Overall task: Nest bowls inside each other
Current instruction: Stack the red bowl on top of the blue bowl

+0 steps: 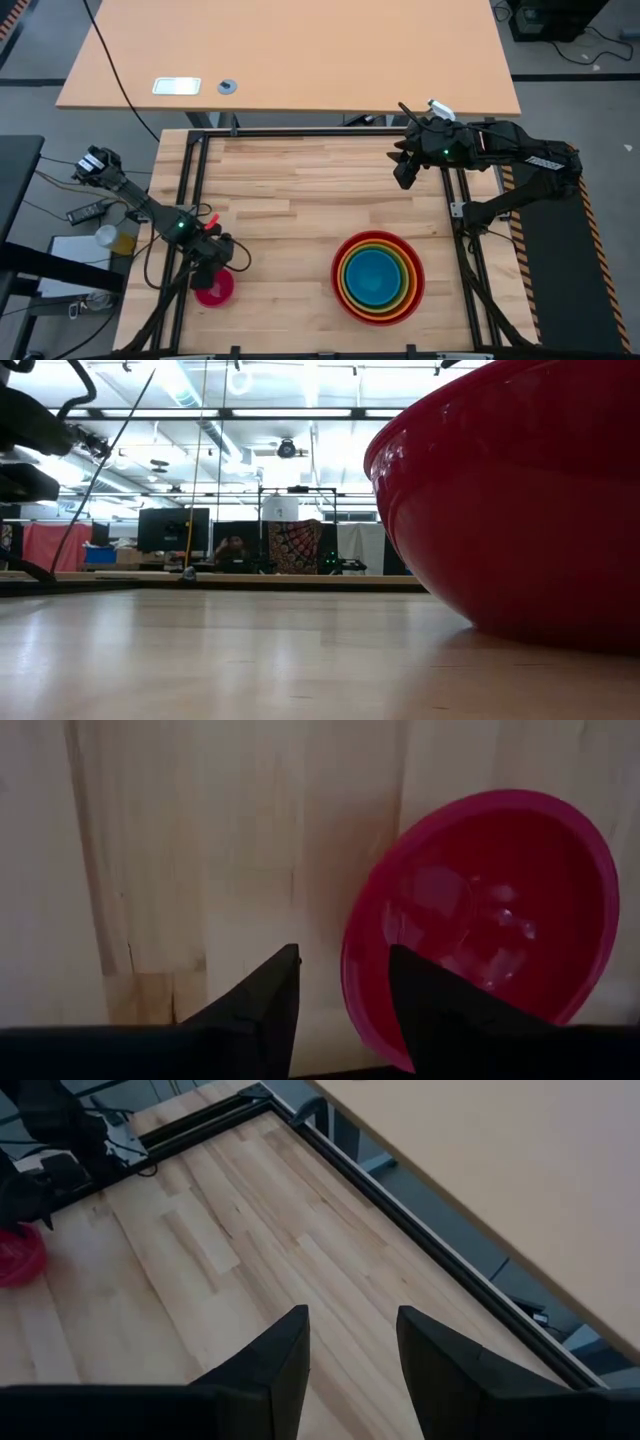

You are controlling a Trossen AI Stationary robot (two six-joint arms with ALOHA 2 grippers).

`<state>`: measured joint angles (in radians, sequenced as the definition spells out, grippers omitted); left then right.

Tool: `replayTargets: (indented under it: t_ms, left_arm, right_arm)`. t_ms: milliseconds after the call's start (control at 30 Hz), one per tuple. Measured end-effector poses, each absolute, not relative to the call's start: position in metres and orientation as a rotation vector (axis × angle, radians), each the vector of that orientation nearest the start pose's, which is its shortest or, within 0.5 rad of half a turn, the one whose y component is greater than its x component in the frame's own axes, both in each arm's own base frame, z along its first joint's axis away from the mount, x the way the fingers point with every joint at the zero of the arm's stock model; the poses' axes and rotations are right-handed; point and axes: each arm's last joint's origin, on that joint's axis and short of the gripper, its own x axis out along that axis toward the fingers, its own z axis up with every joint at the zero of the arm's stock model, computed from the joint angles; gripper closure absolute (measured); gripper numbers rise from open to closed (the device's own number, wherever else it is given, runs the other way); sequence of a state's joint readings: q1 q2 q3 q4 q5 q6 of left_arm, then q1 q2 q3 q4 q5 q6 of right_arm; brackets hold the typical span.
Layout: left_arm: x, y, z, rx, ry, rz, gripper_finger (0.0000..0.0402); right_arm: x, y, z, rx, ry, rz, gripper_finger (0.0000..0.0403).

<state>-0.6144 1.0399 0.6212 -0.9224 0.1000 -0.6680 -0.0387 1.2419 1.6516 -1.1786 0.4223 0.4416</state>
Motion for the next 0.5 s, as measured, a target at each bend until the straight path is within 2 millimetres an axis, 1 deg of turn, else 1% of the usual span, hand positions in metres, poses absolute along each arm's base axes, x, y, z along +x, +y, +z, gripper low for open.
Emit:
replayTargets:
  t_ms: [167,333,400,500]
  left_arm:
    - [0.126,-0.093,0.185,-0.211,1.436,-0.164,0.0244]
    - [0.127,-0.093,0.179,-0.203,1.477,-0.139,0.0246]
    - [0.129,-0.095,0.175,-0.197,1.495,-0.129,0.0254]
    - [0.132,-0.098,0.169,-0.194,1.526,-0.127,0.0282]
  right_arm:
    - [0.203,-0.020,0.441,0.265,0.648,-0.596,0.0244]
    - [0.203,-0.020,0.440,0.265,0.648,-0.596,0.0244]
    - [0.203,-0.020,0.440,0.265,0.648,-0.596,0.0244]
    - [0.203,-0.020,0.441,0.265,0.646,-0.596,0.0244]
